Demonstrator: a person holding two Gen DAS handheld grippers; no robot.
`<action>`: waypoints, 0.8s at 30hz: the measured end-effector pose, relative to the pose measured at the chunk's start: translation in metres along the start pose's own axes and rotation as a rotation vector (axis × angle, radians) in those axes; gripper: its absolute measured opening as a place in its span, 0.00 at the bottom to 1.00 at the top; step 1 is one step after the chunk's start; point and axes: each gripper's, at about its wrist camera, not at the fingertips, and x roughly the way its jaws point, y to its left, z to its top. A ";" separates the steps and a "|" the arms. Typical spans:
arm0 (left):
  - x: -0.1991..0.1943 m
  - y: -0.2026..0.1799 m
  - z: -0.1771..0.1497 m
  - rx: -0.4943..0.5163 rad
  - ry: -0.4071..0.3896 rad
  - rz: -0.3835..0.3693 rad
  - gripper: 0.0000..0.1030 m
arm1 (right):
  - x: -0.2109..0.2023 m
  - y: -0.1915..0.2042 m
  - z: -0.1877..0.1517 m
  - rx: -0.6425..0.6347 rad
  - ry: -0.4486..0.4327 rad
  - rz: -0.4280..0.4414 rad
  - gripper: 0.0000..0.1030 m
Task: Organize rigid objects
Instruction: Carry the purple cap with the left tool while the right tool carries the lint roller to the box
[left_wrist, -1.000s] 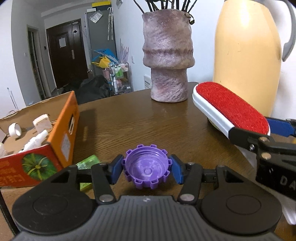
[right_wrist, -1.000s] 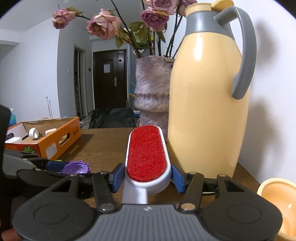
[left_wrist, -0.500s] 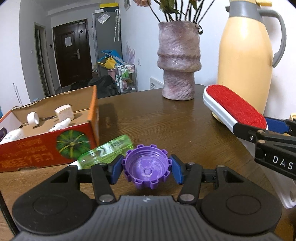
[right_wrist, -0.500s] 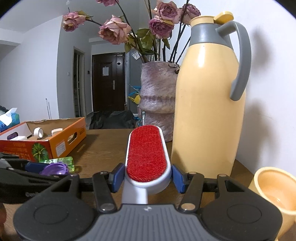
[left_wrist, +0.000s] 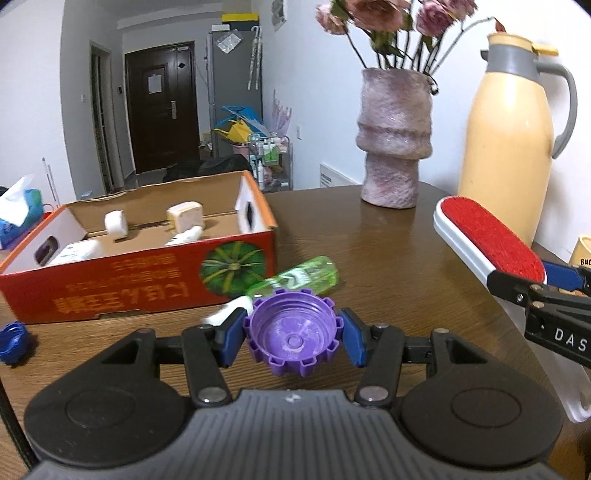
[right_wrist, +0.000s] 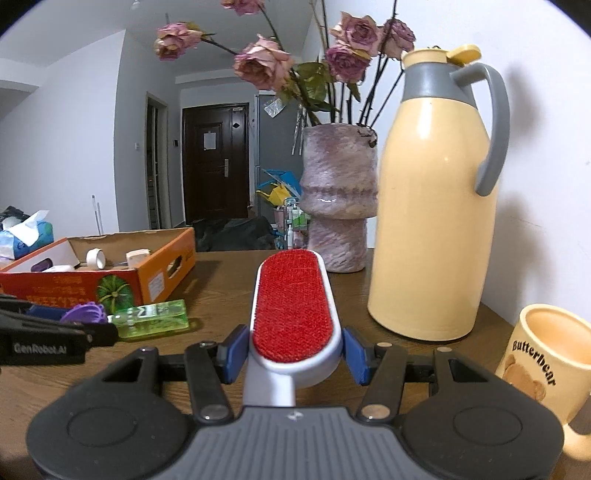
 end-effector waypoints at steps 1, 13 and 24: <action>-0.003 0.005 -0.001 -0.005 -0.003 0.002 0.54 | -0.002 0.004 -0.001 0.000 -0.001 0.002 0.53; -0.035 0.064 -0.003 -0.054 -0.050 0.027 0.54 | -0.021 0.063 -0.006 -0.010 -0.010 0.037 0.53; -0.054 0.122 0.001 -0.106 -0.087 0.055 0.54 | -0.022 0.124 -0.002 -0.015 -0.019 0.078 0.53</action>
